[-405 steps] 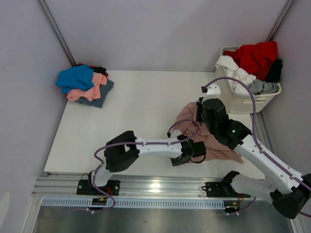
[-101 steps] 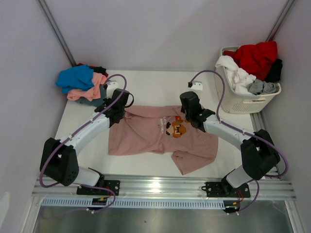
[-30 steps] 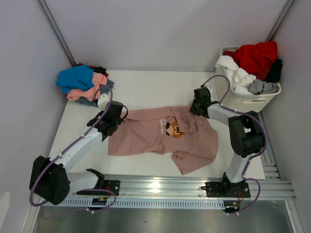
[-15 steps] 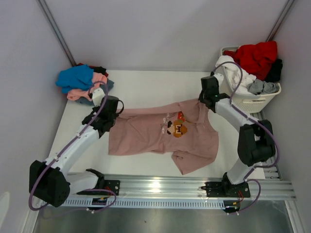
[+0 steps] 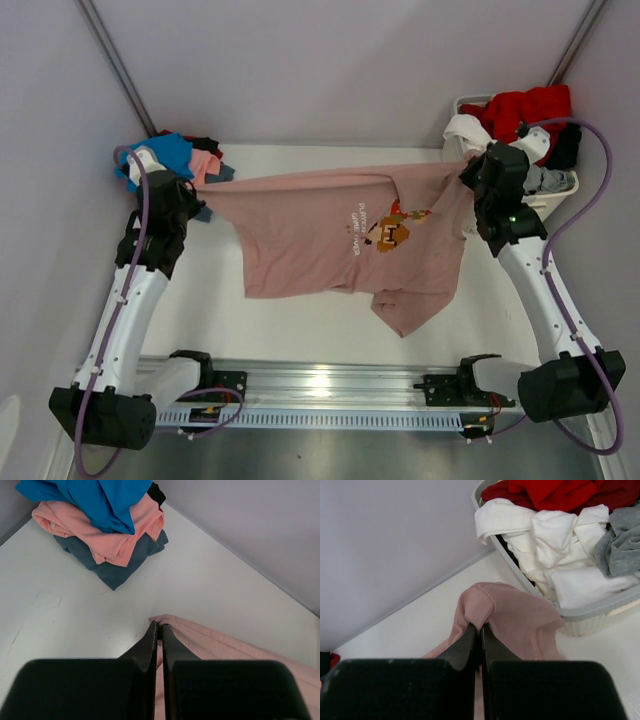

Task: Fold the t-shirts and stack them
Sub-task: Flatten out the tshirt

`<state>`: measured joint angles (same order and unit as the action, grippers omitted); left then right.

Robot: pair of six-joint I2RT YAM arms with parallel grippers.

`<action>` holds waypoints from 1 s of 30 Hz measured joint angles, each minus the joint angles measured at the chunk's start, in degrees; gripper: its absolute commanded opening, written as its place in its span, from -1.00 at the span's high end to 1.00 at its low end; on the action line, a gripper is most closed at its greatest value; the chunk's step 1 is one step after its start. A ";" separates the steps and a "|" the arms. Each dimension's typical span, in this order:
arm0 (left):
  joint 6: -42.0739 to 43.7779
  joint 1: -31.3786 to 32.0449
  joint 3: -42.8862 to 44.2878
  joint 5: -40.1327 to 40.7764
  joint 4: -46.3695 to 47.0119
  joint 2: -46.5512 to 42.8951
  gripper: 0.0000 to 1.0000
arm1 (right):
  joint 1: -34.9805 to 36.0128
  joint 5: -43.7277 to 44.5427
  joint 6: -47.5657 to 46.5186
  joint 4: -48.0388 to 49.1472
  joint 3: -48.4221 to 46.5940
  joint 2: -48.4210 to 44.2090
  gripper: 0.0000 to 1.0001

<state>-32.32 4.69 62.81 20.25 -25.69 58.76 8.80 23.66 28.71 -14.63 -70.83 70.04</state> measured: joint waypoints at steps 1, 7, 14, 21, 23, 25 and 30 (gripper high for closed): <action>0.63 0.00 0.00 -0.31 -0.11 0.07 0.99 | -0.07 -0.13 -0.09 0.07 0.00 -0.42 1.00; 5.90 -0.37 1.84 -2.19 -0.39 0.17 0.99 | -0.50 -2.56 -1.84 0.02 -0.24 -1.88 1.00; 17.79 0.26 15.82 -7.56 -1.25 2.34 0.99 | -2.10 -7.61 -5.79 -1.51 -11.89 -2.14 1.00; 33.70 7.76 21.46 -12.20 0.17 -3.54 0.99 | -2.97 -16.48 -12.87 -0.96 -20.92 -8.24 1.00; 38.38 10.54 21.51 -13.90 0.04 -6.51 0.99 | -2.12 -16.15 -15.61 -1.18 -20.92 -11.10 1.00; 41.70 11.87 21.51 -16.04 -0.15 -9.53 0.99 | -0.79 -15.23 -18.84 -0.57 -20.41 -14.56 1.00; 46.64 12.50 21.68 -18.40 -0.17 -17.03 0.99 | 0.66 -14.12 -23.89 1.27 -17.62 -22.82 1.00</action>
<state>14.33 17.19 84.49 1.85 -25.87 41.74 9.45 9.54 4.82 -13.37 -88.44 47.22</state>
